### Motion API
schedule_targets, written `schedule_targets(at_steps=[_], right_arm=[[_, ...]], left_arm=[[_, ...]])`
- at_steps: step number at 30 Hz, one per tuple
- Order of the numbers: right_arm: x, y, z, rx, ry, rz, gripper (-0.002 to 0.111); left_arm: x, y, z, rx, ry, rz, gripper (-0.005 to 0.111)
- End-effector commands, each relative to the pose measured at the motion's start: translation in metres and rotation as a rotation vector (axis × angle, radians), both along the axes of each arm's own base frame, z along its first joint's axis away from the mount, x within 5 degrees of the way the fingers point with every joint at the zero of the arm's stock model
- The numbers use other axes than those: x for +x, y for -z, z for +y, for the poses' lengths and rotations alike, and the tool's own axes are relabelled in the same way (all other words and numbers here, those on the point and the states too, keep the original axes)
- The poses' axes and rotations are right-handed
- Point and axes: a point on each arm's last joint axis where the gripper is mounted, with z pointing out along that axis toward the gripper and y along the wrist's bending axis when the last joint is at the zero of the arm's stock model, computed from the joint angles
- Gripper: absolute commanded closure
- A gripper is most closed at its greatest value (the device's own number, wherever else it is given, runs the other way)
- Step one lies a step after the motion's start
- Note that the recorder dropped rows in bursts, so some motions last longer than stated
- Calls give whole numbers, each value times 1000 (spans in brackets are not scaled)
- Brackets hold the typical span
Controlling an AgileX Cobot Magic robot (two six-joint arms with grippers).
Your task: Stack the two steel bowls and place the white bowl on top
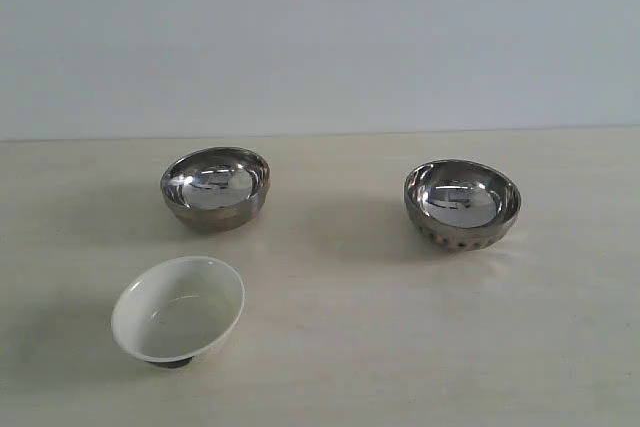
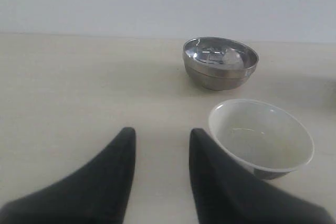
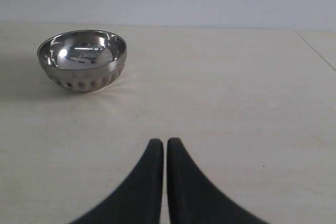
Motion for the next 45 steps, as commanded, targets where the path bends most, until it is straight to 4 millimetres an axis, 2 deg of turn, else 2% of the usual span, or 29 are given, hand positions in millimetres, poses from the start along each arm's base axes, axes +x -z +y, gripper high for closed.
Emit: schedule_targets(at_steps=[1, 18, 27, 33, 37, 41, 45], right_arm=[[0, -1, 0, -8, 0, -11, 108], [1, -4, 0, -15, -5, -50, 108], [-1, -47, 3, -23, -38, -520, 108], [-13, -74, 5, 104, -76, -850, 108], [-30, -92, 6, 291, -164, -1102, 108], [-33, -95, 7, 416, -222, -1126, 108], [-33, -115, 11, 433, -255, -1024, 108]], left_arm=[[0, 1, 0, 1, -3, -6, 74], [0, 1, 0, 1, -3, -6, 74], [0, 1, 0, 1, -3, -6, 74], [0, 1, 0, 1, -3, -6, 74], [0, 1, 0, 1, -3, -6, 74], [0, 1, 0, 1, -3, -6, 74], [0, 1, 0, 1, -3, -6, 74]])
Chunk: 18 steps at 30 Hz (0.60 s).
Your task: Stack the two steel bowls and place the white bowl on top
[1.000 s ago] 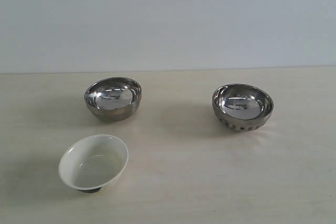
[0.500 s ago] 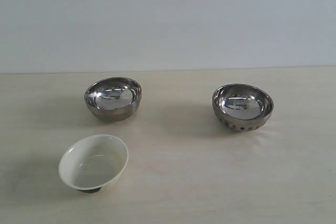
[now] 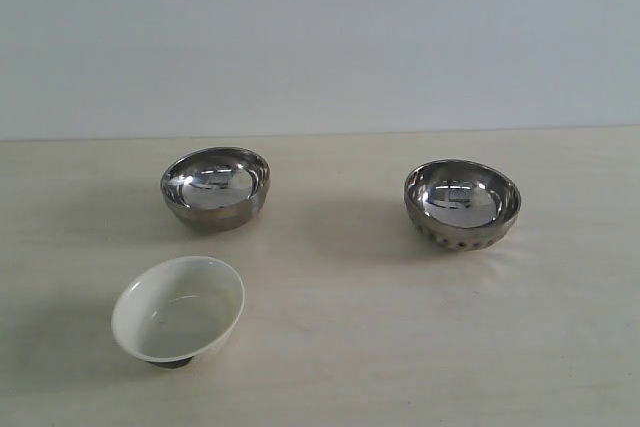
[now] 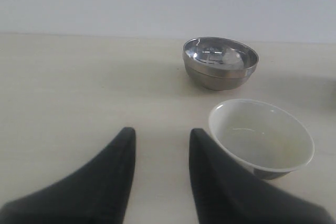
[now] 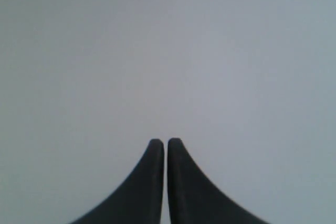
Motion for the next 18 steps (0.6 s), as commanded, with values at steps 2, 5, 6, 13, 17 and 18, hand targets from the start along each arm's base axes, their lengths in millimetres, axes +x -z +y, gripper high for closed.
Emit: schedule_targets(at_steps=[2, 5, 6, 13, 17, 18], right_arm=[[-1, -30, 4, 0, -73, 132, 108], [1, -52, 5, -49, -38, 206, 108], [4, -59, 5, -64, -26, 231, 108], [36, -89, 5, -97, 11, 401, 107], [65, -93, 5, -85, 5, 512, 89], [72, -92, 5, -84, 9, 541, 82]], left_arm=[[0, 1, 0, 1, -3, -6, 74], [0, 1, 0, 1, -3, -6, 74], [0, 1, 0, 1, -3, -6, 74], [0, 1, 0, 1, -3, -6, 74], [0, 1, 0, 1, -3, -6, 74], [0, 1, 0, 1, -3, -6, 74]])
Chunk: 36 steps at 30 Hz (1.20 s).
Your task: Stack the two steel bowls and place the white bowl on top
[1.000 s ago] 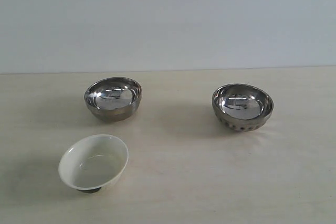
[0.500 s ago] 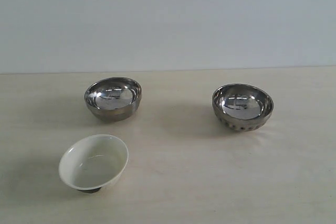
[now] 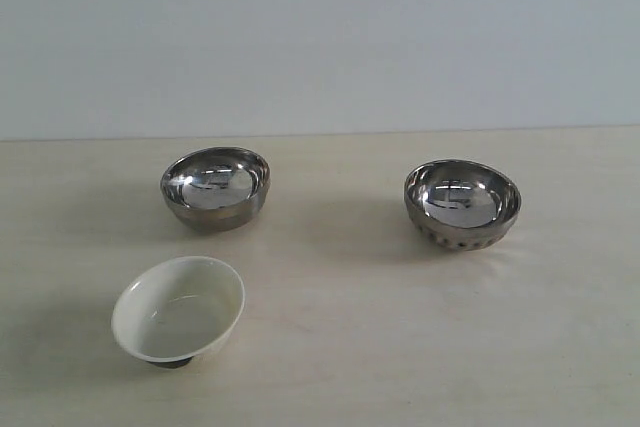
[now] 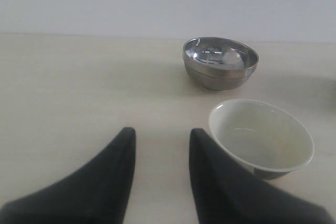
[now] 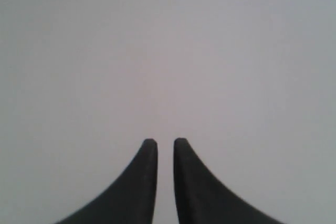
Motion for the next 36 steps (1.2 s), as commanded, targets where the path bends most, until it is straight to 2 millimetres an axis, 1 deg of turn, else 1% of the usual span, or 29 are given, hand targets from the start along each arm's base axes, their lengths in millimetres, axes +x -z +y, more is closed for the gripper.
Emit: schedule_targets(at_steps=[1, 4, 6, 8, 9, 14, 17, 20, 22, 25, 28, 32, 36], right_arm=[[35, 1, -1, 1, 20, 150, 72], [60, 8, 0, -1, 24, 249, 36], [78, 16, 0, 0, 25, 321, 18], [97, 29, 1, -4, 23, 399, 9], [106, 36, 1, -6, 22, 439, 7], [142, 71, 3, -3, 17, 618, 7], [161, 91, 6, 32, -10, 686, 7], [175, 100, 15, 33, -79, 686, 7], [184, 103, 26, -12, -111, 719, 7], [201, 104, 49, -98, -142, 799, 7], [219, 104, 83, -167, -181, 867, 7], [240, 105, 127, -226, -253, 892, 7], [255, 112, 168, -255, -311, 918, 7]], left_arm=[[0, 1, 0, 1, -3, -6, 74], [0, 1, 0, 1, -3, -6, 74], [0, 1, 0, 1, -3, -6, 74], [0, 1, 0, 1, -3, -6, 74], [0, 1, 0, 1, -3, -6, 74], [0, 1, 0, 1, -3, -6, 74], [0, 1, 0, 1, -3, -6, 74], [0, 1, 0, 1, -3, -6, 74], [0, 1, 0, 1, -3, -6, 74], [0, 1, 0, 1, -3, -6, 74], [0, 1, 0, 1, -3, -6, 74], [0, 1, 0, 1, -3, -6, 74], [0, 1, 0, 1, -3, -6, 74]])
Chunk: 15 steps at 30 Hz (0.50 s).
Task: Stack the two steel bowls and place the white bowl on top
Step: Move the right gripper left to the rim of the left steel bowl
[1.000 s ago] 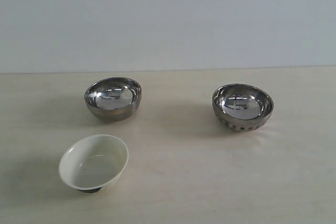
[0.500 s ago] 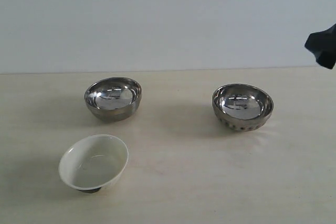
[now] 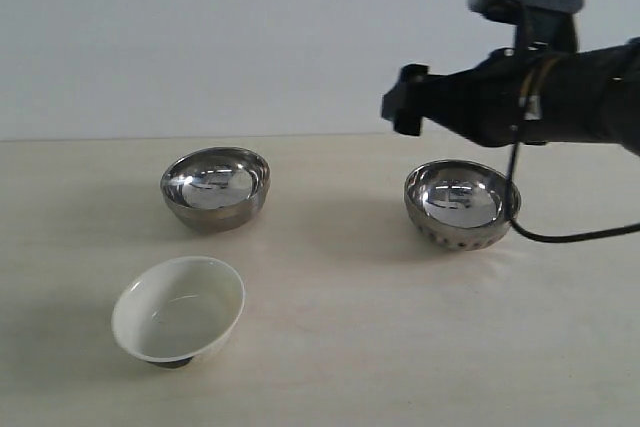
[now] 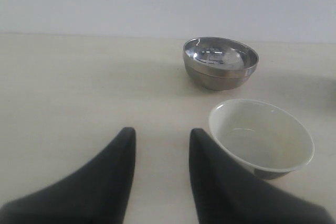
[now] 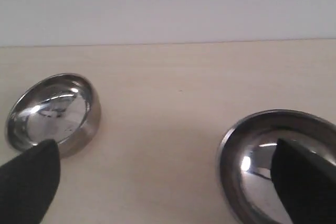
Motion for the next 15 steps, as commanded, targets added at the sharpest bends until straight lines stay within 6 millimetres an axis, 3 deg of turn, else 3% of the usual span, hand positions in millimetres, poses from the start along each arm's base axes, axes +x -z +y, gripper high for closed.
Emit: schedule_targets(at_steps=[1, 8, 15], right_arm=[[16, 10, 47, -28, -75, 34, 7], [37, 35, 111, -9, -160, 63, 7], [55, 68, 151, -22, -207, 83, 7]], left_arm=[[0, 1, 0, 1, -3, -6, 74], [0, 1, 0, 1, -3, -6, 74], [0, 1, 0, 1, -3, -6, 74]])
